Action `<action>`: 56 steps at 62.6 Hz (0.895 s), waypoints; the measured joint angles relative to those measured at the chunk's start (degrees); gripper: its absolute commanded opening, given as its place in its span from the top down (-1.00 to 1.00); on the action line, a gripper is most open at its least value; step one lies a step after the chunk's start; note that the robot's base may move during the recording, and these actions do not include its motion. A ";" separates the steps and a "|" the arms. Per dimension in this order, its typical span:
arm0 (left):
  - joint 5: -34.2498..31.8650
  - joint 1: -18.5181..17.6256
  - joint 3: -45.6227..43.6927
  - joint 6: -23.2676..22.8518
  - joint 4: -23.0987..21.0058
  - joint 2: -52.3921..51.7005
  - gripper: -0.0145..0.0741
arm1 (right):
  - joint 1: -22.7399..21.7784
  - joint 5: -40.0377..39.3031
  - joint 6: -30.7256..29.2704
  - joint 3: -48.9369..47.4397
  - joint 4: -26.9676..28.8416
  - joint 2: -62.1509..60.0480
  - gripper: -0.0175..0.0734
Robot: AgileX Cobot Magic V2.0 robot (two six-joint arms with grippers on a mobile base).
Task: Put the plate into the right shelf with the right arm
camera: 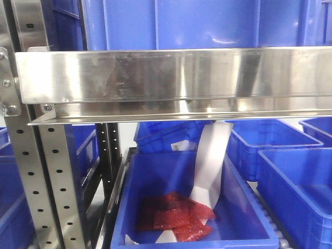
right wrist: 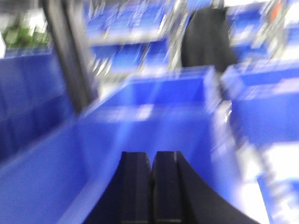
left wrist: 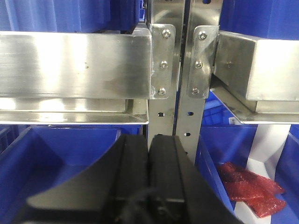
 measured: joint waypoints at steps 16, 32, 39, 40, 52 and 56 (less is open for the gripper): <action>0.00 0.00 0.00 0.00 0.00 0.00 0.78 | -0.46 -0.32 0.00 16.50 -8.65 -16.52 0.51; 0.00 0.00 0.00 0.00 0.00 0.00 0.78 | -0.46 -1.36 0.00 42.59 -9.45 -38.98 0.51; 0.00 0.00 0.00 0.00 0.00 0.00 0.78 | -0.46 -1.50 0.00 50.83 -9.45 -49.00 0.51; 0.00 0.00 0.00 0.00 0.00 0.00 0.78 | -0.46 -1.63 0.00 52.27 -9.45 -50.32 0.51; 0.00 0.00 0.00 0.00 0.00 0.00 0.78 | -0.46 -0.46 0.00 62.52 -9.45 -66.37 0.51; 0.00 0.00 0.00 0.00 0.00 0.00 0.78 | -0.46 0.13 0.00 64.32 -9.45 -69.63 0.51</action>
